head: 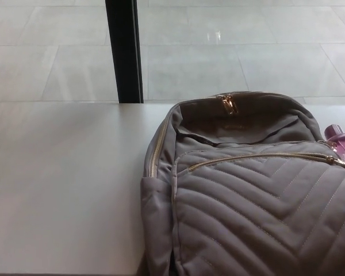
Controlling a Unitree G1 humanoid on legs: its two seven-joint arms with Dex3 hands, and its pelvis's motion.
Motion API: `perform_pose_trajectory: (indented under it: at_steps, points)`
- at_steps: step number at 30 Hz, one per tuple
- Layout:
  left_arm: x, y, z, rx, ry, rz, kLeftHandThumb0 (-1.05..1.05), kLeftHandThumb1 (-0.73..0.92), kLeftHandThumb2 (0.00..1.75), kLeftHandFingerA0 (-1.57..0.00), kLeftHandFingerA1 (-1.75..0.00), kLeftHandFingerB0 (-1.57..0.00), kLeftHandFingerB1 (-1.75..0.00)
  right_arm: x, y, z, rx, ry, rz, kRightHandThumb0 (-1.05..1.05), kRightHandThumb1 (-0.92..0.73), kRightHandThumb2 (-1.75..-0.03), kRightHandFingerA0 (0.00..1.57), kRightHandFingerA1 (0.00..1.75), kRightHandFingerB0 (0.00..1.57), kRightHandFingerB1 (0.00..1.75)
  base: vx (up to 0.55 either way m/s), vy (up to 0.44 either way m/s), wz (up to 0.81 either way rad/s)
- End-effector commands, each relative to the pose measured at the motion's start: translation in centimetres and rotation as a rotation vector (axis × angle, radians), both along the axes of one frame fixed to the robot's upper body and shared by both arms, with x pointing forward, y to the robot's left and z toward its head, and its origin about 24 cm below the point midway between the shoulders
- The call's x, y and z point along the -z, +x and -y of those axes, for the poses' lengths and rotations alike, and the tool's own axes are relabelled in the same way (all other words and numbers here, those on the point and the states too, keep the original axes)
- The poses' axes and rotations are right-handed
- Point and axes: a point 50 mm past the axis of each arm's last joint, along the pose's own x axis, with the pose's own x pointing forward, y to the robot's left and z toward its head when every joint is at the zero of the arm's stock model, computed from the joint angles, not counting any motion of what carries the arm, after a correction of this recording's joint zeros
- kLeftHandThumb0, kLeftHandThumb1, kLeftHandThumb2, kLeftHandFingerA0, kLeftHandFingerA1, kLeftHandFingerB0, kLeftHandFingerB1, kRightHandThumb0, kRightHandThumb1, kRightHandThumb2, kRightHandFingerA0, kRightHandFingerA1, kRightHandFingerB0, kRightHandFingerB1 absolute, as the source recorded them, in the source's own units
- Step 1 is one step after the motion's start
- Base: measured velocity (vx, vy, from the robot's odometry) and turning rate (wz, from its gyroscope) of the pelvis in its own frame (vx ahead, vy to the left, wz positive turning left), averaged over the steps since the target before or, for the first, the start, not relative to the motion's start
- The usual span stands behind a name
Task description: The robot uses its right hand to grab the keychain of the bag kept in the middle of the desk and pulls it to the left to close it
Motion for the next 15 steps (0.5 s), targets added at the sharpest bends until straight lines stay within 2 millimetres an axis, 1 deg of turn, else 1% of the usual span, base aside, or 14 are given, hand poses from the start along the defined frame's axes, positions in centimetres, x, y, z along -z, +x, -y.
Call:
perform_pose_trajectory:
  at_steps: [1, 2, 3, 4, 5, 6, 7, 8, 9, 10, 11, 12, 14, 15]
  points:
    - [-0.5, -0.1, -0.5, 0.059, 0.042, -0.042, -0.66, 0.42, 1.00, -0.61, -1.06, -0.49, -0.84, 1.8, -0.7, -0.1, -0.010, -0.093, -0.120, -0.65, -0.63, -0.63, 0.82, 0.85, 0.46, 0.38, 0.00, 0.000, 0.00]
    - [-0.5, -0.1, -0.6, 0.065, 0.040, -0.047, -0.66, 0.42, 1.00, -0.60, -1.05, -0.50, -0.84, 2.0, -0.7, -0.1, -0.012, -0.100, -0.132, -0.61, -0.68, -0.61, 0.81, 0.84, 0.46, 0.37, 0.00, 0.000, 0.00]
    - [-0.5, -0.1, -0.6, 0.075, 0.040, -0.057, -0.70, 0.34, 1.06, -0.66, -0.92, -0.48, -0.76, 2.4, -0.9, -0.2, -0.020, -0.113, -0.153, -0.69, -0.57, -0.93, 0.79, 0.85, 0.40, 0.51, 0.00, 0.000, 0.00]
    - [-0.5, -0.1, -0.6, 0.082, 0.042, -0.071, -0.70, 0.34, 1.06, -0.66, -0.92, -0.48, -0.76, 2.7, -1.1, -0.3, -0.028, -0.125, -0.168, -0.69, -0.57, -0.93, 0.79, 0.85, 0.40, 0.51, 0.00, 0.000, 0.00]
    - [-0.5, -0.2, -0.6, 0.085, 0.044, -0.074, -0.68, 0.35, 1.05, -0.69, -0.93, -0.51, -0.78, 2.8, -1.1, -0.3, -0.028, -0.127, -0.171, -0.64, -0.67, -0.60, 0.80, 0.86, 0.46, 0.37, 0.00, 0.000, 0.00]
    - [-0.4, -0.2, -0.6, 0.097, 0.050, -0.083, -0.68, 0.34, 1.02, -0.71, -0.94, -0.54, -0.79, 3.3, -1.2, -0.5, -0.036, -0.139, -0.179, -0.67, -0.64, -0.63, 0.77, 0.93, 0.45, 0.38, 0.00, 0.000, 0.00]
    - [-0.3, -0.2, -0.6, 0.086, 0.050, -0.096, -0.69, 0.35, 1.01, -0.72, -0.94, -0.55, -0.79, 3.5, -1.3, -0.6, -0.046, -0.149, -0.182, -0.63, -0.56, -0.96, 0.81, 0.89, 0.34, 0.51, 0.00, 0.000, 0.00]
    - [-0.3, -0.2, -0.6, 0.085, 0.050, -0.097, -0.69, 0.35, 1.01, -0.72, -0.94, -0.55, -0.79, 3.6, -1.3, -0.6, -0.047, -0.150, -0.182, -0.63, -0.56, -0.96, 0.81, 0.89, 0.34, 0.51, 0.00, 0.000, 0.00]
    - [-0.3, -0.2, -0.6, 0.083, 0.049, -0.096, -0.71, 0.33, 1.03, -0.74, -0.96, -0.55, -0.80, 3.6, -1.3, -0.7, -0.048, -0.147, -0.182, -0.60, -0.70, -0.61, 0.77, 0.82, 0.44, 0.37, 0.00, 0.000, 0.00]
    - [-0.3, -0.1, -0.6, 0.087, 0.045, -0.089, -0.70, 0.34, 1.04, -0.73, -0.96, -0.55, -0.80, 3.6, -1.3, -0.7, -0.047, -0.140, -0.176, -0.54, -0.72, -0.62, 0.78, 0.79, 0.44, 0.37, 0.00, 0.000, 0.00]
    - [-0.3, 0.0, -0.6, 0.107, 0.051, -0.090, -0.68, 0.42, 0.94, -0.65, -1.00, -0.53, -0.81, 3.7, -1.2, -0.8, -0.048, -0.136, -0.159, -0.33, -0.75, -0.62, 0.80, 0.76, 0.44, 0.36, 0.00, 0.000, 0.00]
    - [-0.3, 0.0, -0.6, 0.113, 0.057, -0.095, -0.70, 0.34, 1.05, -0.70, -0.92, -0.51, -0.76, 3.8, -1.2, -0.8, -0.048, -0.129, -0.145, -0.26, -0.76, -0.62, 0.82, 0.95, 0.47, 0.38, 0.00, 0.000, 0.00]
    - [-0.4, -0.1, -0.6, 0.107, 0.054, -0.086, -0.67, 0.41, 0.96, -0.66, -1.02, -0.57, -0.83, 4.1, -1.3, -0.9, -0.051, -0.077, -0.069, -0.15, -0.80, -0.64, 0.87, 1.31, 0.63, 0.44, 0.00, 0.000, 0.00]
    - [-0.4, -0.1, -0.6, 0.105, 0.053, -0.084, -0.67, 0.41, 0.96, -0.66, -1.02, -0.57, -0.83, 4.1, -1.3, -1.0, -0.052, -0.067, -0.051, -0.15, -0.80, -0.64, 0.87, 1.31, 0.63, 0.44, 0.00, 0.000, 0.00]
